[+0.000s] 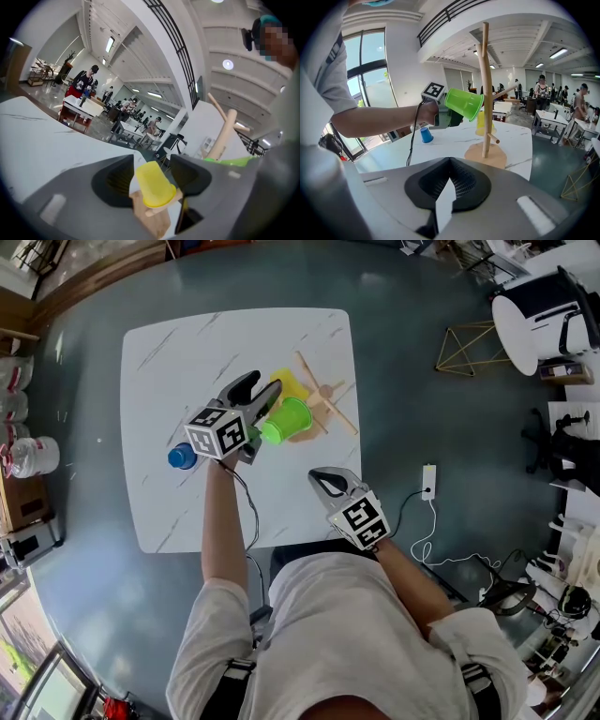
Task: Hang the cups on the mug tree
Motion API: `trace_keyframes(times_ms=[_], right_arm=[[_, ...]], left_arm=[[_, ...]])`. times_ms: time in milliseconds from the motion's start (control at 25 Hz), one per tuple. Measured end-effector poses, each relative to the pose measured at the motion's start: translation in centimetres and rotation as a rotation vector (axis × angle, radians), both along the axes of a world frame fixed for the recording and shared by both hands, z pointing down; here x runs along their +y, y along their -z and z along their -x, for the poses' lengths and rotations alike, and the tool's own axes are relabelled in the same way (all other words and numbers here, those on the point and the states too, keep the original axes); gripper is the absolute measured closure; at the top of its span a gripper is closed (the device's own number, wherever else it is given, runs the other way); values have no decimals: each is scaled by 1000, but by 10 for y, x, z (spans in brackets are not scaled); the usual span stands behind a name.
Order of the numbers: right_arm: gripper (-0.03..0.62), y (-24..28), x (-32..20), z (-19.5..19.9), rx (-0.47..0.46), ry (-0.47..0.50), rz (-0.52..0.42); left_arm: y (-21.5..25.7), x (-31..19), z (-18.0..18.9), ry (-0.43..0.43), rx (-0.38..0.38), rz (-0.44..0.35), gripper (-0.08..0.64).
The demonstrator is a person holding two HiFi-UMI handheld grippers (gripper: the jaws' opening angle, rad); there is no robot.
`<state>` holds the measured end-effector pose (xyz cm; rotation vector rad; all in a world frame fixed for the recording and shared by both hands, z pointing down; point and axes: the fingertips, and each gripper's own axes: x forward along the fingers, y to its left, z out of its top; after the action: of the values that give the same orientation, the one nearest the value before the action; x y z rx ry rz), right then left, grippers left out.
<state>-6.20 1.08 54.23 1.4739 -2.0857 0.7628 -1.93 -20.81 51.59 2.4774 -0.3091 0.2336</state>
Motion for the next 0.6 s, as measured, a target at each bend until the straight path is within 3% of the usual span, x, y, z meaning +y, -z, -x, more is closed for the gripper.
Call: trace_keyframes(times_ms=[400, 480, 600], right_arm=[[594, -6, 9, 25, -2, 87, 13], [594, -8, 9, 36, -8, 114, 15], [594, -10, 8, 50, -14, 177, 17]], left_arm=[[-3, 11, 58, 121, -51, -35, 336], [-2, 13, 77, 181, -70, -57, 378], [0, 16, 106, 312, -97, -85, 518]])
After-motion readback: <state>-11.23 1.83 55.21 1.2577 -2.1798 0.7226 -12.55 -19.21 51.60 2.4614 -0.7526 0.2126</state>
